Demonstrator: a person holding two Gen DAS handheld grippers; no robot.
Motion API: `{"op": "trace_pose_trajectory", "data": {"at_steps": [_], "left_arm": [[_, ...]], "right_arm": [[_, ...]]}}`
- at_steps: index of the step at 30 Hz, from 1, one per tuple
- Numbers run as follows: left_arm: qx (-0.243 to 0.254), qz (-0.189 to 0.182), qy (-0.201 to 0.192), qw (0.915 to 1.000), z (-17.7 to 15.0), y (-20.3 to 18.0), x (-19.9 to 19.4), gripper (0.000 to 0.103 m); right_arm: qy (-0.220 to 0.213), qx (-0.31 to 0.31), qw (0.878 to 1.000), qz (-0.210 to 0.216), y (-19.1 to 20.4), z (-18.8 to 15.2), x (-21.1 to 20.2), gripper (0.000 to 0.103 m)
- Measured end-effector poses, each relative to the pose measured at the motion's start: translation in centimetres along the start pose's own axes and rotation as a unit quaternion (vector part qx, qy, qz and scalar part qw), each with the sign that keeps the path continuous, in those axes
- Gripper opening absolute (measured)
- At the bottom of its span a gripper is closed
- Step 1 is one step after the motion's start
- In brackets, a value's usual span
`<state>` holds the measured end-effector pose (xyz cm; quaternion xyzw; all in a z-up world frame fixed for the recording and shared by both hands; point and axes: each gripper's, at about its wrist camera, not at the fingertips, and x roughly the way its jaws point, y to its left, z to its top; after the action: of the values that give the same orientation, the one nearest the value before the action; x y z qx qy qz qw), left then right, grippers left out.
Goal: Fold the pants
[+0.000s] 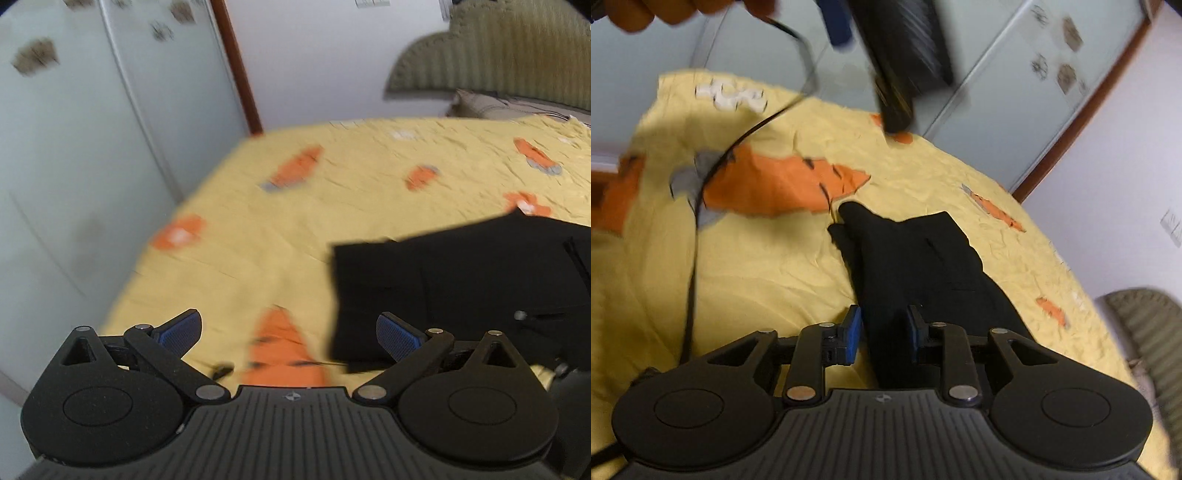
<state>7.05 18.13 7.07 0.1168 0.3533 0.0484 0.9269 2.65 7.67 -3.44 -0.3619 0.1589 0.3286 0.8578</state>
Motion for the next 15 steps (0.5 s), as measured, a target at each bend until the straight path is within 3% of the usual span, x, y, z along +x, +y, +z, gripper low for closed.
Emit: {"op": "trace_pose_trajectory", "data": {"at_steps": [4, 6, 11, 15], "left_arm": [[-0.068, -0.031, 0.032, 0.9967, -0.5, -0.1, 2.4, 0.102], [-0.118, -0.050, 0.058, 0.9901, -0.8, 0.6, 3.6, 0.101], [-0.233, -0.121, 0.107, 0.9590, -1.6, 3.2, 6.8, 0.101], [-0.277, -0.163, 0.130, 0.9379, -2.1, 3.9, 8.4, 0.101]], "right_arm": [[-0.007, -0.051, 0.998, -0.033, 1.3, 0.1, 0.3, 0.048], [-0.007, -0.061, 0.997, -0.044, 1.5, 0.2, 0.7, 0.051], [-0.019, -0.065, 0.996, -0.052, 1.8, 0.9, 2.0, 0.051], [-0.035, -0.087, 0.994, -0.061, 2.3, 1.2, 2.8, 0.050]]}}
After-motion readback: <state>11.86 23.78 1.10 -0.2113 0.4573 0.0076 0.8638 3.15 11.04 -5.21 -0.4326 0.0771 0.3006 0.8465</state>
